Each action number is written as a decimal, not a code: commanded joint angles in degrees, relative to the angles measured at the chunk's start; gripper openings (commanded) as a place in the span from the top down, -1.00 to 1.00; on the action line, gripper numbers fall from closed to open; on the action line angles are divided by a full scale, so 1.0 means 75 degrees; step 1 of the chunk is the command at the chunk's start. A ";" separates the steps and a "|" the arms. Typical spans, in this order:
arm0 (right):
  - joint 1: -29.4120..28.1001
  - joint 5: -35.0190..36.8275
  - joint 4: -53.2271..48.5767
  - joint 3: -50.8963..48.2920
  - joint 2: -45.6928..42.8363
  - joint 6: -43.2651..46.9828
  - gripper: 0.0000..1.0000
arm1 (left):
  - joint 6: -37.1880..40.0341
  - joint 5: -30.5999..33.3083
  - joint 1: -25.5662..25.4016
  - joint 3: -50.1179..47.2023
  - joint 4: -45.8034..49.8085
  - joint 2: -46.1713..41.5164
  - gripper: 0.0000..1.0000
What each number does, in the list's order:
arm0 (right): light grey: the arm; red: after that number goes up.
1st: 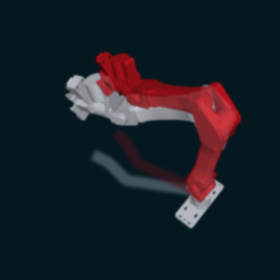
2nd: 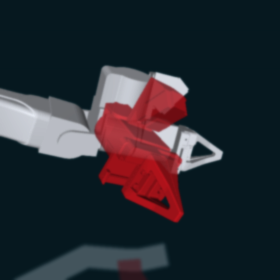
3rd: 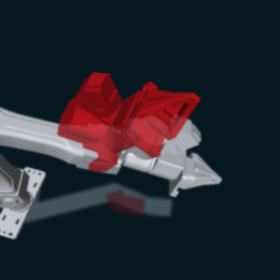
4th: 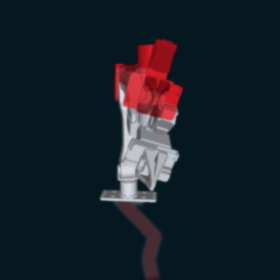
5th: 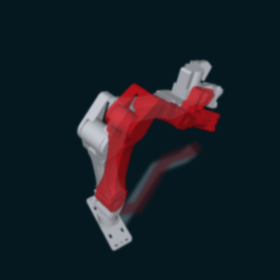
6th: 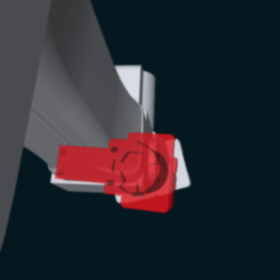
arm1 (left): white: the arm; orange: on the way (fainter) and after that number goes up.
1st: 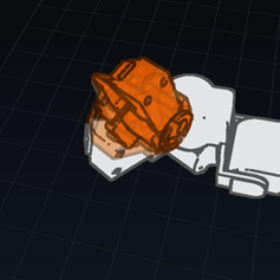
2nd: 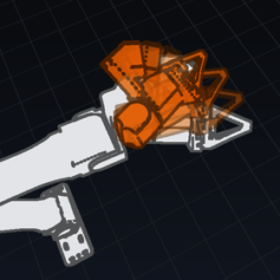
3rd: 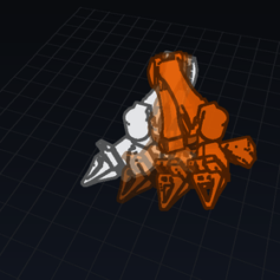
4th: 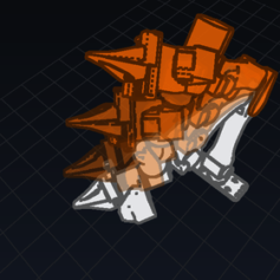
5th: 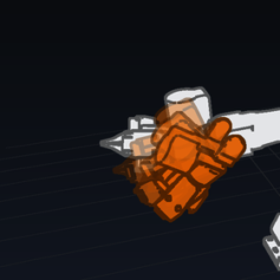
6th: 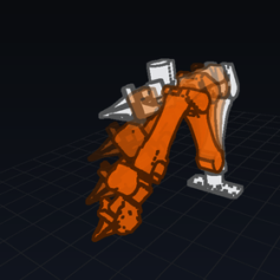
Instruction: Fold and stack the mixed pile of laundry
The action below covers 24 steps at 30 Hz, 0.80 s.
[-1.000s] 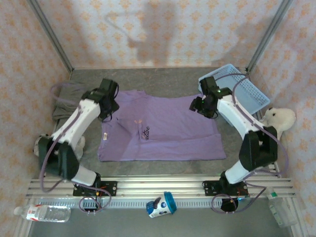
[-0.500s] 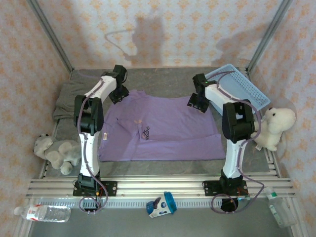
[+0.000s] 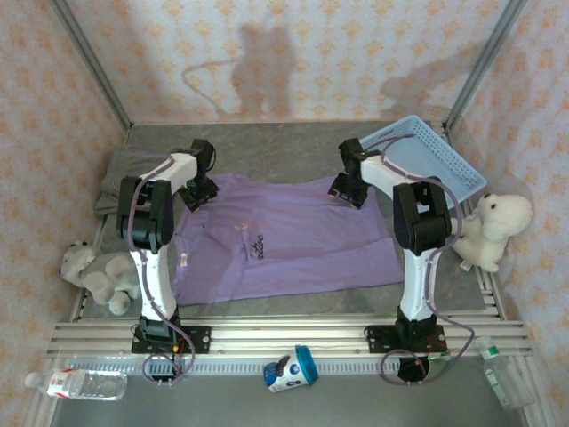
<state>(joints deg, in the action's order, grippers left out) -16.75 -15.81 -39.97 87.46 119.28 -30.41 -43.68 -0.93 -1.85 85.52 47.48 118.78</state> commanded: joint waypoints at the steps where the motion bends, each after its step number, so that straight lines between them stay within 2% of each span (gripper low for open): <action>1: -0.0283 -0.0698 -0.0103 -0.0044 0.0068 -0.0325 -0.25 | -0.0109 0.0622 0.0279 -0.0680 0.0537 0.0012 0.12; 8: 0.0230 -0.0386 -0.1045 0.2306 0.0442 0.0506 -0.36 | 0.0297 0.0869 0.0434 0.0484 0.1184 -0.0029 -0.01; 12: 0.0686 -0.0282 -0.1563 0.3885 0.1362 0.0788 -0.36 | 0.0446 0.0712 0.0443 0.1592 0.1539 0.0063 -0.07; 18: 0.0781 -0.0098 -0.2450 0.6100 0.2942 0.1161 -0.32 | 0.0519 0.0458 0.0478 0.2738 0.1783 0.0249 -0.10; 24: 0.0695 -0.0125 -0.2290 0.5883 0.3271 0.1129 -0.29 | 0.0350 0.0234 0.0647 0.3138 0.1715 0.0434 -0.12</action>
<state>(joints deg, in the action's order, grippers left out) -10.70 -17.98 -54.08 132.31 143.00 -23.03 -40.62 1.54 1.67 107.90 57.71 120.22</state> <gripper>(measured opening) 0.646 0.560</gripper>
